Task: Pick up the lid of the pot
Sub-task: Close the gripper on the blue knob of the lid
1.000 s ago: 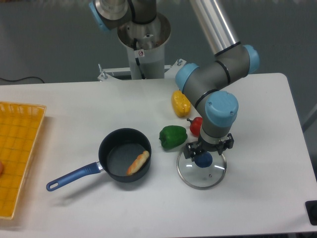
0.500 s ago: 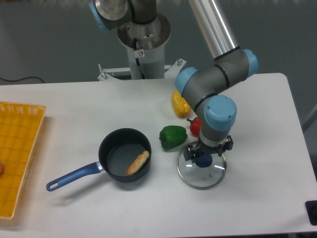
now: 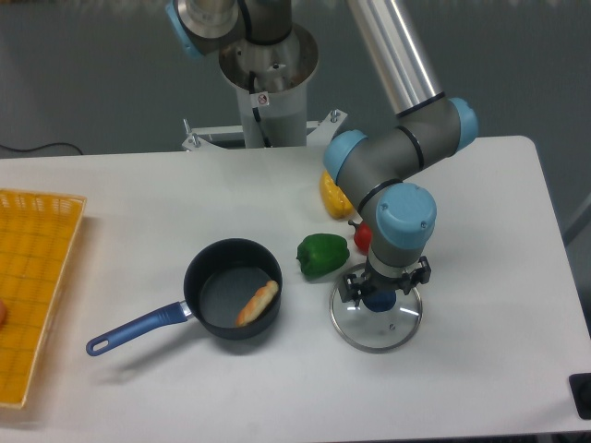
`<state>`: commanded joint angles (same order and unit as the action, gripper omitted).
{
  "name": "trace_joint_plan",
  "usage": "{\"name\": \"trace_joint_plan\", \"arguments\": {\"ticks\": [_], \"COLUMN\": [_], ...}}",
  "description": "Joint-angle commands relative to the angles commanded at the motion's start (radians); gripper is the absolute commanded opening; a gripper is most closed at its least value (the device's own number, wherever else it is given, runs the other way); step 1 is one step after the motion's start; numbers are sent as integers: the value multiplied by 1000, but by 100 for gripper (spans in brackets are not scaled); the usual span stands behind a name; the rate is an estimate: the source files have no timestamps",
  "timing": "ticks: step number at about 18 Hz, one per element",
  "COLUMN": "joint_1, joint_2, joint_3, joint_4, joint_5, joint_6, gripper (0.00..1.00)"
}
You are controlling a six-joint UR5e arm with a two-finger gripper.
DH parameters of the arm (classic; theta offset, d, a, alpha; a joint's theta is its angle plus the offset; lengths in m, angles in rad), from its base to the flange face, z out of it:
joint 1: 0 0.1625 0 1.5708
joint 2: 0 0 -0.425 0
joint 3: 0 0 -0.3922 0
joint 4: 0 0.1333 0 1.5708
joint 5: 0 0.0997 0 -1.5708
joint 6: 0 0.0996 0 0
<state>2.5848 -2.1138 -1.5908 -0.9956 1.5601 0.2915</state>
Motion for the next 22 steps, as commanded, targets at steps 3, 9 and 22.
{"name": "trace_joint_plan", "arguments": {"ticks": [3, 9, 22], "joint_1": [0, -2, -2], "joint_2": [-5, -5, -6], "joint_3": [0, -2, -6], "joint_4": [0, 2, 2], "joint_5": [0, 2, 0], "joint_6": [0, 0, 0], "gripper": [93, 91, 77]}}
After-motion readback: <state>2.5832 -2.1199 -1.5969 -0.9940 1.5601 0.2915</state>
